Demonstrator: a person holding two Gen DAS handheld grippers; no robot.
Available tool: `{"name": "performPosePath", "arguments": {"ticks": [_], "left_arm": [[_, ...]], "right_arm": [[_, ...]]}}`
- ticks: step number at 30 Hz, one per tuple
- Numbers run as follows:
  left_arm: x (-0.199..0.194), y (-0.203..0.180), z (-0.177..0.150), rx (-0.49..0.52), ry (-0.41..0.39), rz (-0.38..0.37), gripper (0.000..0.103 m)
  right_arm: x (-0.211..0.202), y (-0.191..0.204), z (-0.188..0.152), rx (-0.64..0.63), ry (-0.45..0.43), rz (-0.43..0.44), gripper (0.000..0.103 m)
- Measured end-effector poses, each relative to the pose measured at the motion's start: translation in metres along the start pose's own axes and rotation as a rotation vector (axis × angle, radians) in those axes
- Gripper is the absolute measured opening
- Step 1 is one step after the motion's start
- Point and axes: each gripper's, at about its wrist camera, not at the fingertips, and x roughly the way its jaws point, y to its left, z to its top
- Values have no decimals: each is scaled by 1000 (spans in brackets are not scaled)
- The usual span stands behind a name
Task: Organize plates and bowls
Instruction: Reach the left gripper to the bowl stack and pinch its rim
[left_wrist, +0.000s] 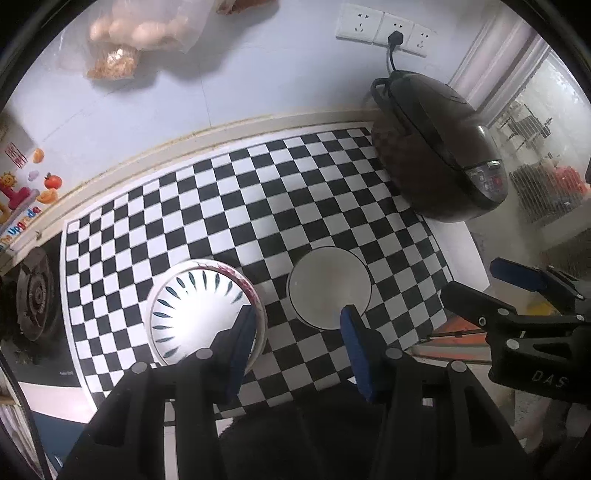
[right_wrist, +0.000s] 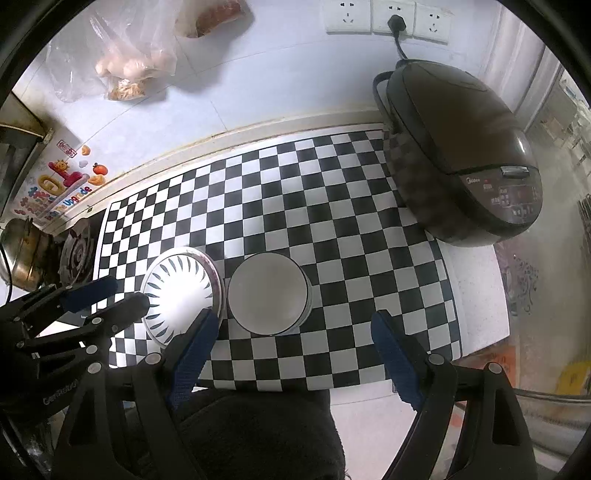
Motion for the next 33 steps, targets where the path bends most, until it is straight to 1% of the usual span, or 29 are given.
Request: {"name": "performPosePath", "arguments": {"ticks": [5,8,10,14,17,19,20,25,30,33], "left_arm": [[17,4,1,-21,22,-11,45],[39,10,4,-37,54,-31,45],[61,16,7,-56,92,-41,45],[105,29,11,-89,171,-39,45],[137,39,13,-128,238,-77,45],[150,43,14,-150,265,-101,45],[158,44,15,-161,286,-131,45],[183,48,22,-195,338,-176,45],[201,45,29,-186,367,-184,45],[209,43,31,-179,384,-191,45]], "right_arm": [[15,-7,1,13,14,-6,88],[32,-12,1,22,31,-11,88],[48,-18,1,34,54,-6,88],[85,-28,0,60,95,-3,88],[114,-36,-1,93,138,17,88],[132,-41,-1,114,164,34,88],[140,-42,-2,121,178,39,88],[176,-48,-6,154,238,79,88],[203,-52,-10,177,284,102,88],[212,-52,-10,186,296,109,88]]}}
